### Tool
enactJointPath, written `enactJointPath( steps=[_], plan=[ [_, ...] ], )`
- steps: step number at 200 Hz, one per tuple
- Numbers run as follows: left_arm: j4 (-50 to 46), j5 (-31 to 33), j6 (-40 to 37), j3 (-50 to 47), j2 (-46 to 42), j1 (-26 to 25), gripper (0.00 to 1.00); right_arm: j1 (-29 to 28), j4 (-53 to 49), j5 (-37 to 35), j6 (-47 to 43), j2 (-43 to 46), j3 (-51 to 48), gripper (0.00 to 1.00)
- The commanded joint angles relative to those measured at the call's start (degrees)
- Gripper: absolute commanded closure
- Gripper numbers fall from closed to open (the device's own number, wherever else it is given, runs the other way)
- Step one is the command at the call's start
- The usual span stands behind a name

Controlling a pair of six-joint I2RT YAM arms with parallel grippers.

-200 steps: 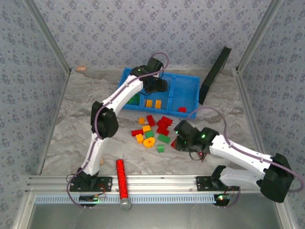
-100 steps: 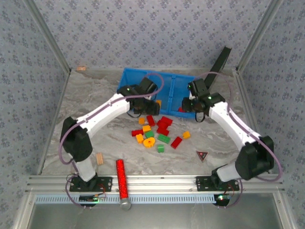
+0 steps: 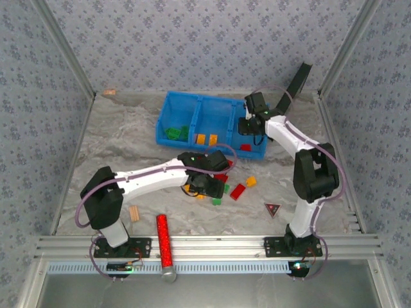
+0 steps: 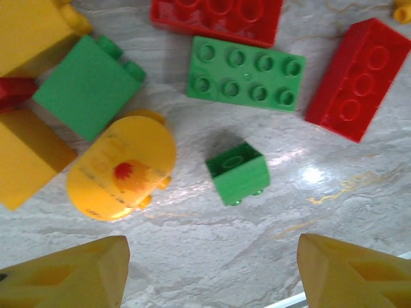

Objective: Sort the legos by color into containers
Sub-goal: Place the lego in the container, then pick up the lego from the middle-left of the table.

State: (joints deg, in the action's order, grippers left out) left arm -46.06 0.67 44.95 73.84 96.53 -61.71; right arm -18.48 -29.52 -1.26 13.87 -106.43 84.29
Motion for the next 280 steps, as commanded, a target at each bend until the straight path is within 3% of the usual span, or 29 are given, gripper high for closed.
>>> enactJointPath(
  steps=[1,80,176,245,280],
  plan=[
    [2.01,-1.15,2.42,0.08,0.54,-1.23,0.30,0.43,0.80,0.33,-1.73,-3.78,4.03,0.72],
    [2.34,-2.95,4.45,1.57,7.34,-3.94,0.31,0.82,2.74,0.64,-2.75,-11.41,5.36,0.69],
    [-0.86,-2.78,4.36,6.21,13.97,-3.59,0.32,1.34,4.33,1.15,-4.11,-8.72,1.36,0.49],
    [0.42,-2.75,4.61,5.79,16.30,-2.14,0.40,1.11,3.40,2.30,-3.68,2.04,-3.01,0.46],
    [1.75,-3.38,4.07,5.54,17.46,-1.23,0.53,0.53,1.18,2.31,-1.15,10.98,-7.65,0.44]
  ],
)
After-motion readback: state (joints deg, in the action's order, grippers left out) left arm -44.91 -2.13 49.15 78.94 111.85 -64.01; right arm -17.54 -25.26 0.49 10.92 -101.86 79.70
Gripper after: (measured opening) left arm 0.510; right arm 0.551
